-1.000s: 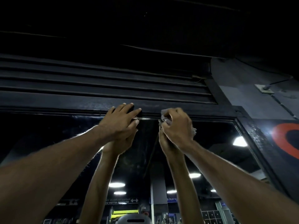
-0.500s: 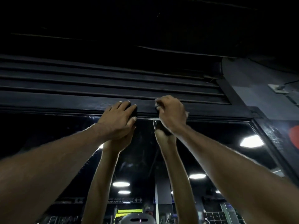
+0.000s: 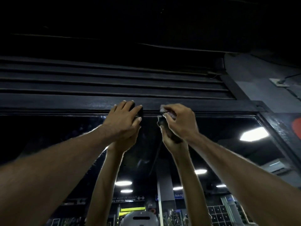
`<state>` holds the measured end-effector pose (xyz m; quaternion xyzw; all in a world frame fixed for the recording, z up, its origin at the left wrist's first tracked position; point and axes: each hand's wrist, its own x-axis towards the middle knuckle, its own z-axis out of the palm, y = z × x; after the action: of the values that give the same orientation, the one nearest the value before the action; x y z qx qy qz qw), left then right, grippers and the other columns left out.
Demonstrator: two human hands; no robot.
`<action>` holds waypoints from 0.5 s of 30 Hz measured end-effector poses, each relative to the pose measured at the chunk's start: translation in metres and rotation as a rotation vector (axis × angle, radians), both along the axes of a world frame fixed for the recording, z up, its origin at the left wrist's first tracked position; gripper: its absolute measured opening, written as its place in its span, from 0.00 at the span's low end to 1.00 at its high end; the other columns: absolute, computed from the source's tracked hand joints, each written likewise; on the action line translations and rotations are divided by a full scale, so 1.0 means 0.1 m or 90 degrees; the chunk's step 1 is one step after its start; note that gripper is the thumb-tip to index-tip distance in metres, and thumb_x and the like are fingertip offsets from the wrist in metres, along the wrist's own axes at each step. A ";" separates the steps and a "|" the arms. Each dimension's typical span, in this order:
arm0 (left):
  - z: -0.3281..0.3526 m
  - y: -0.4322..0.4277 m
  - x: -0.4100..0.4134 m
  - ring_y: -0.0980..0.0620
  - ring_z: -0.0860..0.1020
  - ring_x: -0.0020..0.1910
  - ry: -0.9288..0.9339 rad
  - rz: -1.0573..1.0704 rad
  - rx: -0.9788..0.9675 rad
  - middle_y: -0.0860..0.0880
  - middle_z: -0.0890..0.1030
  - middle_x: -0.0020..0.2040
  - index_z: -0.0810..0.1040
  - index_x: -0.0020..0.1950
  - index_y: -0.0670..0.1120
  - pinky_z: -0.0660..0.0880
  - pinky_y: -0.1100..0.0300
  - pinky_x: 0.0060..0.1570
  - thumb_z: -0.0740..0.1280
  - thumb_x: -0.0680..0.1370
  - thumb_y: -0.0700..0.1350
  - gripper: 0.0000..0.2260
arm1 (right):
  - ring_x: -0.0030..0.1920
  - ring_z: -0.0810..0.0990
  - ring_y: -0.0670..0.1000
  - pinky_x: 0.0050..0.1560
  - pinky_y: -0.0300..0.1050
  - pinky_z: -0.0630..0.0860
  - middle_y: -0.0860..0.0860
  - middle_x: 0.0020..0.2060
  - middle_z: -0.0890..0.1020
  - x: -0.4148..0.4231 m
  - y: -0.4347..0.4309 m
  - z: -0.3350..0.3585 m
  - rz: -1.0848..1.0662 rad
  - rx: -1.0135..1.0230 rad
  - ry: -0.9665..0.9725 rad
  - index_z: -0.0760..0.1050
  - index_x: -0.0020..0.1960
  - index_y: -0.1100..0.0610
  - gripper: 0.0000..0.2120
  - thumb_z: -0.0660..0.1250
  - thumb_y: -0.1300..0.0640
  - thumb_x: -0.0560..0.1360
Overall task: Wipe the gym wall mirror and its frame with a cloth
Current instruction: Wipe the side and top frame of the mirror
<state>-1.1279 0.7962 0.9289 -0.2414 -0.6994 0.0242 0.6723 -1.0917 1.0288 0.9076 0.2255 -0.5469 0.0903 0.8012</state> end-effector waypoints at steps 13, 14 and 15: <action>0.12 -0.40 -0.05 0.44 0.58 0.79 0.021 0.028 0.004 0.46 0.60 0.80 0.56 0.82 0.54 0.58 0.39 0.76 0.53 0.84 0.60 0.26 | 0.54 0.79 0.46 0.56 0.41 0.74 0.48 0.53 0.85 0.03 -0.51 0.44 0.009 -0.008 -0.061 0.84 0.56 0.52 0.11 0.72 0.63 0.77; 0.12 -0.39 -0.04 0.44 0.59 0.79 0.019 0.024 0.006 0.46 0.61 0.80 0.56 0.82 0.54 0.58 0.39 0.76 0.53 0.84 0.59 0.26 | 0.55 0.77 0.44 0.57 0.36 0.71 0.48 0.55 0.84 0.02 -0.46 0.39 0.005 0.035 -0.056 0.84 0.58 0.52 0.13 0.73 0.63 0.76; 0.10 -0.38 -0.05 0.44 0.59 0.79 0.017 0.020 0.010 0.46 0.61 0.80 0.56 0.82 0.54 0.58 0.40 0.76 0.53 0.84 0.59 0.26 | 0.56 0.77 0.44 0.58 0.35 0.70 0.47 0.56 0.84 0.03 -0.38 0.33 -0.016 0.051 -0.051 0.84 0.59 0.50 0.14 0.73 0.62 0.77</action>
<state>-1.1326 0.7584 0.9385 -0.2247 -0.6940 0.0323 0.6833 -1.0888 0.9907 0.9408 0.2467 -0.5843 0.0676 0.7702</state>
